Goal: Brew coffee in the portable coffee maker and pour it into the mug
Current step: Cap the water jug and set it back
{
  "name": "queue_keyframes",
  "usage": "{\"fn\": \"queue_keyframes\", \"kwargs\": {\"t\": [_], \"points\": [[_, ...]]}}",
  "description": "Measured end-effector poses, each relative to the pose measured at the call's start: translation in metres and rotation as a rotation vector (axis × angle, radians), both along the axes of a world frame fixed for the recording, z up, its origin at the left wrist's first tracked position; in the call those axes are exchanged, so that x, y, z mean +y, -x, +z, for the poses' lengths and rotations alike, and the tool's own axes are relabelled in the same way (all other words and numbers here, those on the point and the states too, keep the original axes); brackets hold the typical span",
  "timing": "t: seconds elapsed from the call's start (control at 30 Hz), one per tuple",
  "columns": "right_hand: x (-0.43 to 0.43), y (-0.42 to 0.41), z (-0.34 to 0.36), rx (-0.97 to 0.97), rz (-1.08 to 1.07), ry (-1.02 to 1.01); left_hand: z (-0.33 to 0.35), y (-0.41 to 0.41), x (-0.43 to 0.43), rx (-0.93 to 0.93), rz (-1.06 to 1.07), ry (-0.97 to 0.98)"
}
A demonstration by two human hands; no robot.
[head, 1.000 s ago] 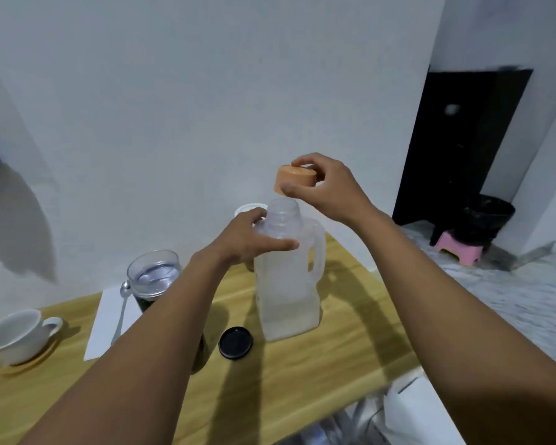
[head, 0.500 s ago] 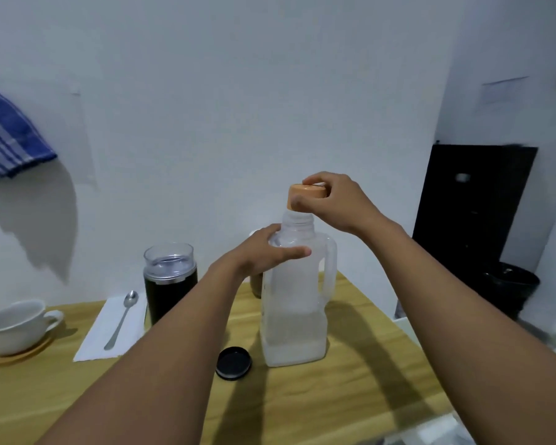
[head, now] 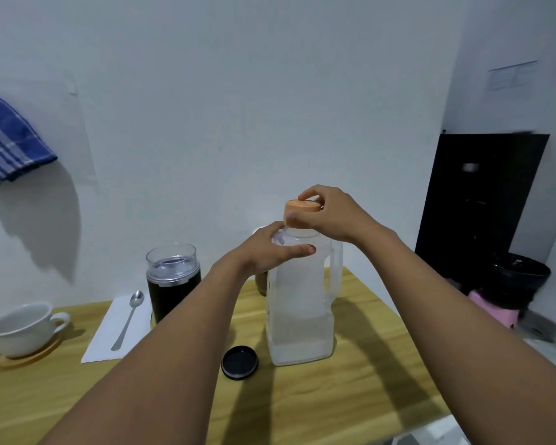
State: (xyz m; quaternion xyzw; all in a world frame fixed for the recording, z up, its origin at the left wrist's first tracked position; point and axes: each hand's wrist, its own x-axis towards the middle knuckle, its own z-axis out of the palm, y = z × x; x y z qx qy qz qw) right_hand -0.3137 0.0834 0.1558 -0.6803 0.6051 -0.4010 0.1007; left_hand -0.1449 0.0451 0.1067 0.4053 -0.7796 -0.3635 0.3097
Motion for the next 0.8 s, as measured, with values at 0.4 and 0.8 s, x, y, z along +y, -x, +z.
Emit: {"fn": "queue_keyframes", "kwargs": {"t": [0.4,0.8], "points": [[0.003,0.014,-0.007,-0.193,0.162,-0.008,-0.001,0.001,0.002,0.039,-0.009,0.001],[0.005,0.016,-0.012,-0.207,0.145,-0.022,-0.001,0.001,0.003,0.040,0.004,-0.014]]}}
